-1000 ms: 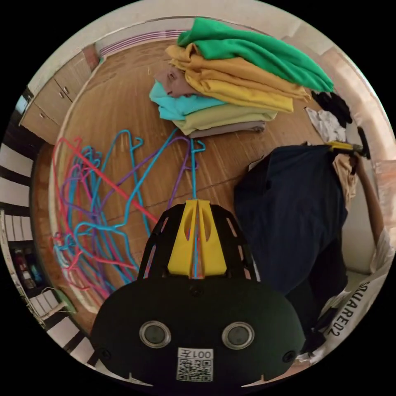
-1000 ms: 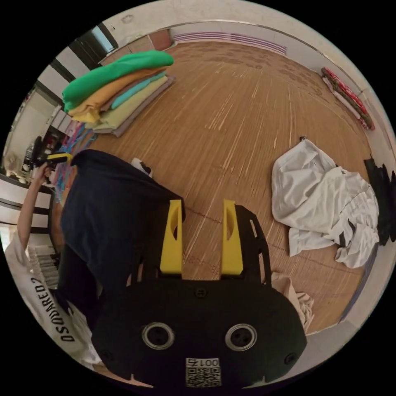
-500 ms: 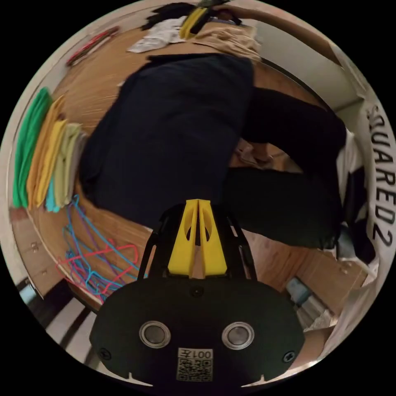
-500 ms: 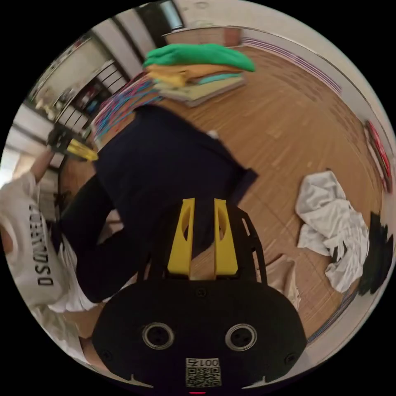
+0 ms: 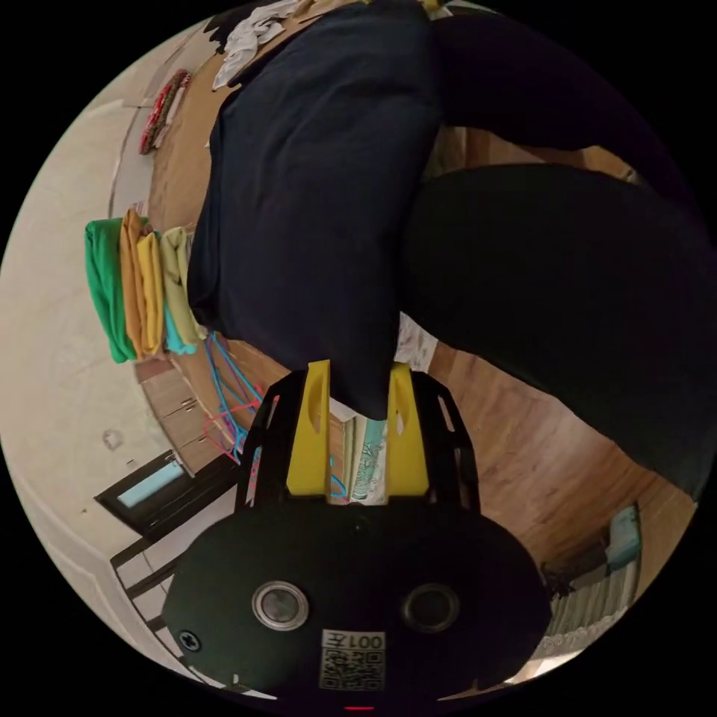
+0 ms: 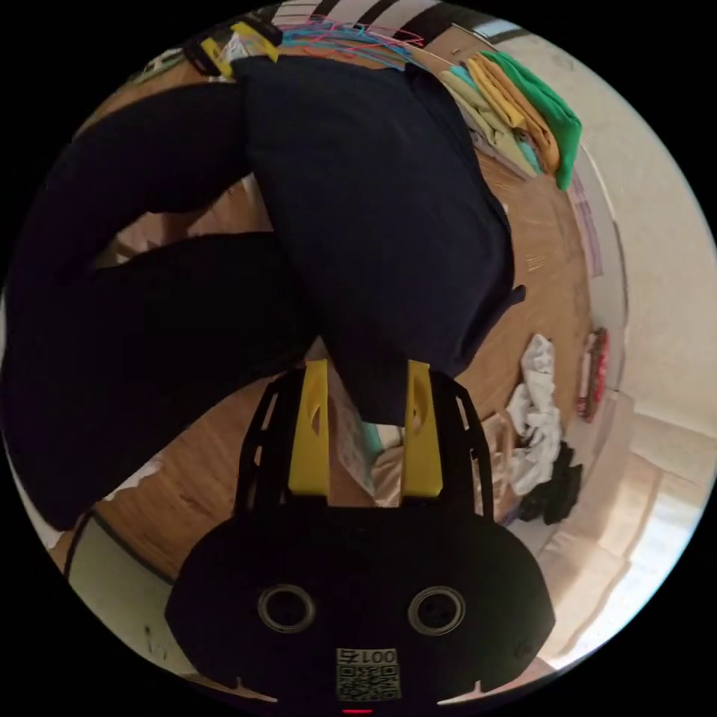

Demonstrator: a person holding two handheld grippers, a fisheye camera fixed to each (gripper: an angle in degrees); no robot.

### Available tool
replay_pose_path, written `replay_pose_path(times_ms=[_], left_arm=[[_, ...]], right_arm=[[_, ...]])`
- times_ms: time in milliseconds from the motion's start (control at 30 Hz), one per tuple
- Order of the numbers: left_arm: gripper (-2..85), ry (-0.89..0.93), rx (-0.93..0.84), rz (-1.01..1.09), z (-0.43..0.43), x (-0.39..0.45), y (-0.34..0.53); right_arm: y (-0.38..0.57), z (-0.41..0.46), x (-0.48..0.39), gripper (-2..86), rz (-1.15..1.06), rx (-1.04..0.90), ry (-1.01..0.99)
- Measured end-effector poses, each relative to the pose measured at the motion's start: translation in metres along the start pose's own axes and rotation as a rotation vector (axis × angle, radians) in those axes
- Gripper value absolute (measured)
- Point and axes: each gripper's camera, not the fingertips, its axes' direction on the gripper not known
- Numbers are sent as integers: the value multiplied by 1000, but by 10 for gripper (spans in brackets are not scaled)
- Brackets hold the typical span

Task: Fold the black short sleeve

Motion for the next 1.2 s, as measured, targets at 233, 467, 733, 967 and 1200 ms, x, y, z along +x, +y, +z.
replay_pose_path(times_ms=[233,467,733,967,1200], left_arm=[[14,-13,40,-39,-43,18,31],[0,128,329,-350,-115,-37,121],[-2,31,410,-645,-129,-171,135],[-2,-90,429,-648,-160,-152,162],[-2,-76,353,-541,-106,-10,151]], right_arm=[[2,-37,-13,31,59,60,-55],[45,-128,24,19,269,244,-80],[-6,-150,121,16,479,353,246],[1,-194,113,17,542,460,283],[-2,-128,-3,18,353,301,157]])
